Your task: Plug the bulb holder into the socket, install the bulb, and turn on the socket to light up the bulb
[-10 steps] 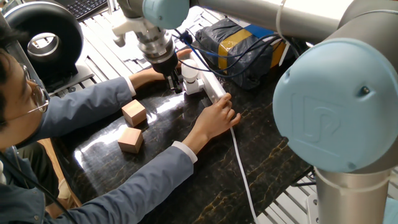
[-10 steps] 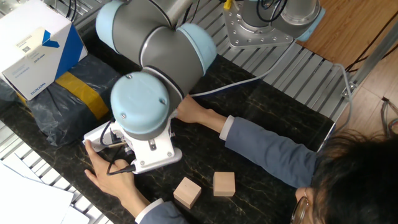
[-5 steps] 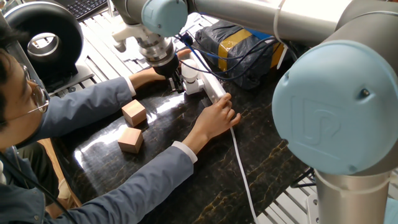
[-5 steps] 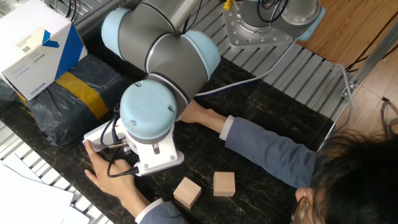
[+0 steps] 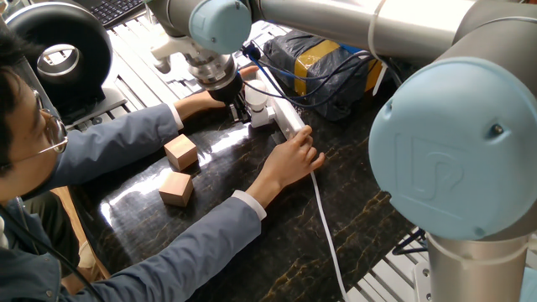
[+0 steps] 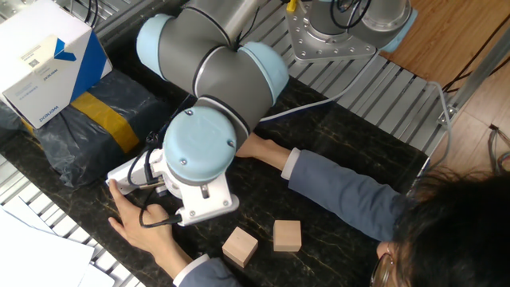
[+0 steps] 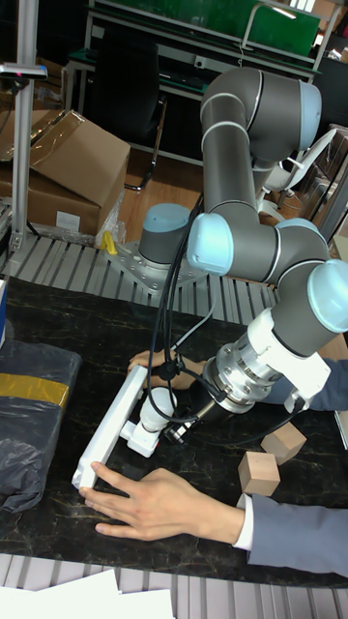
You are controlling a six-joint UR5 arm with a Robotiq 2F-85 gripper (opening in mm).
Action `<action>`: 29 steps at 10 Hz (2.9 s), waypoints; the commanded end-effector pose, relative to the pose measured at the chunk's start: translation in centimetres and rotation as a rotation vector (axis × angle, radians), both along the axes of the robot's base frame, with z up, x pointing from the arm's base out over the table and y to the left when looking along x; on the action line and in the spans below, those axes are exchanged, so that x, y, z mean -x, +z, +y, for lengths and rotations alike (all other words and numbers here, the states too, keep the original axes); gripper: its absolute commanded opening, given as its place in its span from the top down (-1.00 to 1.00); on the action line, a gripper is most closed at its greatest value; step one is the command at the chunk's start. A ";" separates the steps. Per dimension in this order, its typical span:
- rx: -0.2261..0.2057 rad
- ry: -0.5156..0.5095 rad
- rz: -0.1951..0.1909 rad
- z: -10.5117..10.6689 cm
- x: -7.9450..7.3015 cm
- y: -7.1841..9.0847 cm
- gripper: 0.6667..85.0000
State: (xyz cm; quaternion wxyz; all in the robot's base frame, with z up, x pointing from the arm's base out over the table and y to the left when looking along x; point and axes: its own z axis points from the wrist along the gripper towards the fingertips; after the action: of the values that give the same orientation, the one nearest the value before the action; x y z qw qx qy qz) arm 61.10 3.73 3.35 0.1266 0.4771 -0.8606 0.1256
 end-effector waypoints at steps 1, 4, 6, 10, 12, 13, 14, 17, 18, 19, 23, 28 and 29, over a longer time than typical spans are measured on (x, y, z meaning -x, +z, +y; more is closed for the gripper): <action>0.015 -0.003 0.012 -0.2 0.6 0.1 0.99; 0.029 0.012 0.024 -0.6 0.8 0.5 0.99; 0.038 0.012 0.028 -0.8 0.9 1.0 0.99; 0.055 0.006 0.032 -1.4 1.1 1.3 0.99; 0.054 0.004 0.028 -1.3 1.0 1.2 0.99; 0.054 0.003 0.031 -1.3 1.1 1.2 0.99; 0.055 0.003 0.034 -1.4 1.2 1.2 0.99; 0.040 0.001 0.035 -1.0 1.2 1.1 0.99; 0.039 0.001 0.035 -1.0 1.1 1.2 0.99; 0.034 0.003 0.026 -0.9 0.9 1.1 0.99; 0.019 -0.007 0.014 -0.3 0.8 1.2 0.99; -0.036 -0.012 0.013 1.1 0.8 1.1 0.99; -0.045 -0.011 0.011 1.3 0.7 1.1 0.99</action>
State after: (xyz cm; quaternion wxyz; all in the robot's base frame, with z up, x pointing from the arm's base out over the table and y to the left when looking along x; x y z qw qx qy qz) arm 60.31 4.24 4.51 0.1302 0.4764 -0.8616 0.1173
